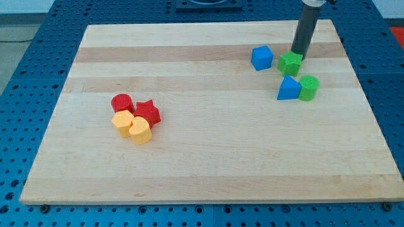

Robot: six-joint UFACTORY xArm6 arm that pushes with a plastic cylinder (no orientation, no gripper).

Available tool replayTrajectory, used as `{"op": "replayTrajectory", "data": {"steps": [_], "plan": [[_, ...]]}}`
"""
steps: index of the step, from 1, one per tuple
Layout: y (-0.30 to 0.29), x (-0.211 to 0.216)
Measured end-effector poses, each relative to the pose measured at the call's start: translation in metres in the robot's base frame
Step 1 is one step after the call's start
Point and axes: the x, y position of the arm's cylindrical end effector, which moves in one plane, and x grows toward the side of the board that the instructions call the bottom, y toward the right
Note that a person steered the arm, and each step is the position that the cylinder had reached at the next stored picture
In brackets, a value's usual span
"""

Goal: Push the green star above to the blue triangle

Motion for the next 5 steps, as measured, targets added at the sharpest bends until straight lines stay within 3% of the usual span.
{"op": "replayTrajectory", "data": {"steps": [1,2,3,5], "plan": [[-0.006,0.013],[-0.01,-0.021],[-0.024,-0.025],[-0.03,0.016]]}}
